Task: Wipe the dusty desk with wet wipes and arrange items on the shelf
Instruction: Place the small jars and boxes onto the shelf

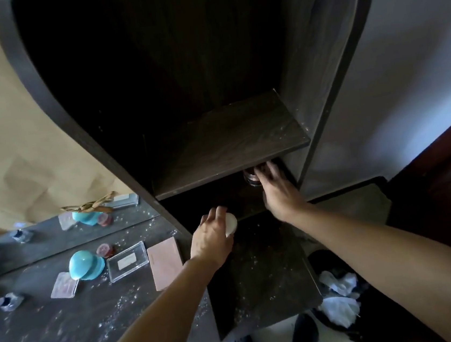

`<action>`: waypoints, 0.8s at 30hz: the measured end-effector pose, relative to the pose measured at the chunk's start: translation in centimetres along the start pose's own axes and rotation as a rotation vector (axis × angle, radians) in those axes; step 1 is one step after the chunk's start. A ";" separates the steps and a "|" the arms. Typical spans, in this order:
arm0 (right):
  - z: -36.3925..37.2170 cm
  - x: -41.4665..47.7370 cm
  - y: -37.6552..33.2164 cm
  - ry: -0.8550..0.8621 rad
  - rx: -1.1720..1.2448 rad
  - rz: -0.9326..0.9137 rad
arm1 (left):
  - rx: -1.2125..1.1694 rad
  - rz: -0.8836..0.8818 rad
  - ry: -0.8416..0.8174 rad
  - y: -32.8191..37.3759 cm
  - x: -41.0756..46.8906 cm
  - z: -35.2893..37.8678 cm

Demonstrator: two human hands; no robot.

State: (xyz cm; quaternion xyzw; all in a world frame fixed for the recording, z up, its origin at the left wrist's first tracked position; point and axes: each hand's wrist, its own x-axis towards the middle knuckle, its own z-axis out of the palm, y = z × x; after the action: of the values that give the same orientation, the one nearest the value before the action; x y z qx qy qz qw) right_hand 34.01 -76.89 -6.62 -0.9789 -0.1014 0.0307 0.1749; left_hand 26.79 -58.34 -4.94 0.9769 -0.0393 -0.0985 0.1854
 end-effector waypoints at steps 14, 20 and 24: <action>-1.2 -10.0 13.4 -0.019 0.048 -0.067 | -0.107 0.019 0.057 8.2 8.0 3.8; -0.4 -10.9 14.5 -0.087 0.036 -0.028 | -0.128 0.047 0.097 8.8 7.7 4.2; -0.4 -10.5 12.6 -0.162 0.001 -0.043 | -0.104 0.019 0.142 7.9 5.6 3.1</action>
State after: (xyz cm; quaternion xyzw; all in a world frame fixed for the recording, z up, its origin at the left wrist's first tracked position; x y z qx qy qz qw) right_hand 26.20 -90.81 -10.36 -0.9707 -0.1363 0.1058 0.1674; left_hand 31.32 -67.43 -5.89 0.9701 -0.0299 -0.0289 0.2392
